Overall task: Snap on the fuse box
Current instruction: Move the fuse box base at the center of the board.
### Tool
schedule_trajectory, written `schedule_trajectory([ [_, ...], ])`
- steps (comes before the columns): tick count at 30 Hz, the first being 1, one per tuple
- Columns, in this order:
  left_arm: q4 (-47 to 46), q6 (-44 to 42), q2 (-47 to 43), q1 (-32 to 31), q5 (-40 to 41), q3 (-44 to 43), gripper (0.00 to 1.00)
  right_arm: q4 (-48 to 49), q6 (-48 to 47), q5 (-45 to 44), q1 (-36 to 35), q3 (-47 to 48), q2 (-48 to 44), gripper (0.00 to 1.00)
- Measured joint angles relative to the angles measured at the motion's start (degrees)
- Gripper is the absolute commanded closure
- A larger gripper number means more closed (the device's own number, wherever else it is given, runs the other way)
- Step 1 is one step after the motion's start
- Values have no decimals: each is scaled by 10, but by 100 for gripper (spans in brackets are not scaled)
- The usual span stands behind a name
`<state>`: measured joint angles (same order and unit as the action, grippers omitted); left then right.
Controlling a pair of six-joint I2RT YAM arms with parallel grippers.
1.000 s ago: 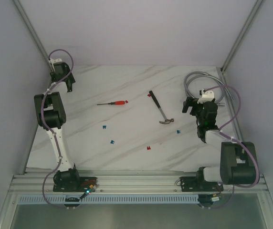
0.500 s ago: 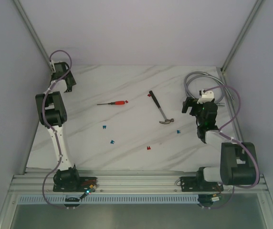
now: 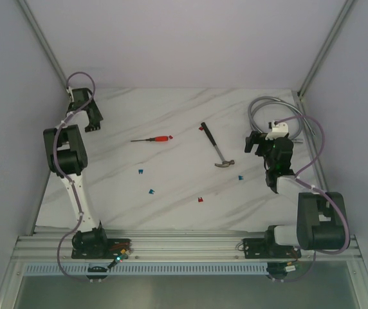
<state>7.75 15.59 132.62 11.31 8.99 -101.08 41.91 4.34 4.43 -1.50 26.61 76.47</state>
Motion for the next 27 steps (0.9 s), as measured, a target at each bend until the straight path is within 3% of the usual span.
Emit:
schedule_trajectory([
  [9, 31, 53, -201, -40, 23, 262, 49, -9, 15, 4, -3, -12, -35, 0],
  [18, 42, 114, -398, -163, 59, 479, 47, -49, 49, 22, -42, -31, -128, 0],
  [27, 59, 182, -547, -265, 93, 628, 47, -99, 68, 24, -100, -48, -194, 0],
])
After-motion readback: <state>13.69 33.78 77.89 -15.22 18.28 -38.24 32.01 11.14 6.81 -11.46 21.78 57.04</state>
